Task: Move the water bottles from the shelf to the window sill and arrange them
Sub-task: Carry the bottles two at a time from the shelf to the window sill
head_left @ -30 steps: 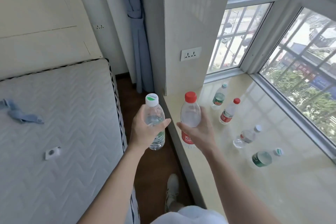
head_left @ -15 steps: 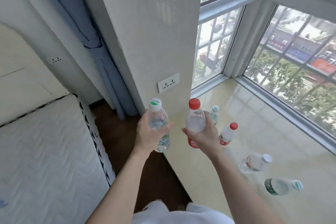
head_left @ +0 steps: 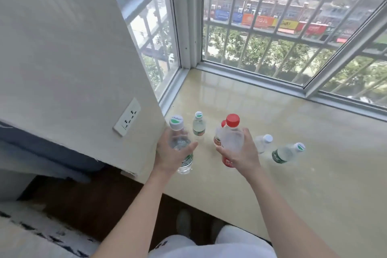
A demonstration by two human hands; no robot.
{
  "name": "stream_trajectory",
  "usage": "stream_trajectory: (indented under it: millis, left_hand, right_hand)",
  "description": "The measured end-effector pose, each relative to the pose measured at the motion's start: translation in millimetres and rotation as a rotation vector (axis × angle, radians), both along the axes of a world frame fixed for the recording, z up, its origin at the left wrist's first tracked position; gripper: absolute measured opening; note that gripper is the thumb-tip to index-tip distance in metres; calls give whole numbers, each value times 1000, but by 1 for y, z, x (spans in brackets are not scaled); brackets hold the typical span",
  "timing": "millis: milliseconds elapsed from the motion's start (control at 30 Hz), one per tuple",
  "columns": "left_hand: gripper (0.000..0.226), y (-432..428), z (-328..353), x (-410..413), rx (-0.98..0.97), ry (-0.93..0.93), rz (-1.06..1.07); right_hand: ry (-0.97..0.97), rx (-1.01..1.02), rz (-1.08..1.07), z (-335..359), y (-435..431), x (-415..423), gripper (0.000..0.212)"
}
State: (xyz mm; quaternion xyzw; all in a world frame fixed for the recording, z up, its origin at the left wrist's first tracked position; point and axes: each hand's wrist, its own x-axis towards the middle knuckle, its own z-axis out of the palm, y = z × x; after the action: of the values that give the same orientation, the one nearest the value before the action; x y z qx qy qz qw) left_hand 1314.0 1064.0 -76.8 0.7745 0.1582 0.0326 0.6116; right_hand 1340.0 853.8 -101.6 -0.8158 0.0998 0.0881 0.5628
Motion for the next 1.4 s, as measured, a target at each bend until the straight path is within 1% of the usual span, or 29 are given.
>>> stream_trajectory:
  millis: [200,333,367,433,500,633,833,933,1100,1267,1400]
  left_hand:
    - [42,-3,-43,18,3,50,-133]
    - [43,-8,-78,25,17,112,-172]
    - [42,-8,-88,26,25,116,-180]
    - [43,-9,-108,28,48,113,-200]
    - [46,-7,-131,31,81,113,-214]
    - [53,-2,-172,40,113,111,-216]
    - [58,2,-215,46,133,92,-189]
    - [61,5,-229,45,136,84,-162]
    - [65,7,-242,46,128,54,-152]
    - [63,10,-248,49,137,14,-163]
    - [69,15,-249,51,143,8,-212]
  right_hand:
    - [68,-20,-138,-41,-2,-20,71]
    - [84,-9,-188,-72,5,-28,82]
    - [90,8,-202,-79,6,-29,79]
    - [76,14,-213,-101,6,-29,65]
    - [58,-4,-219,-129,7,-26,59]
    - [20,0,-248,-169,10,-17,65]
    - [25,-2,-275,-210,24,-12,71]
    - [18,-1,-279,-221,30,-11,72]
    - [10,17,-281,-230,36,-7,63]
    - [-27,-10,-260,-237,45,-1,68]
    - [-8,-42,-255,-244,47,-5,71]
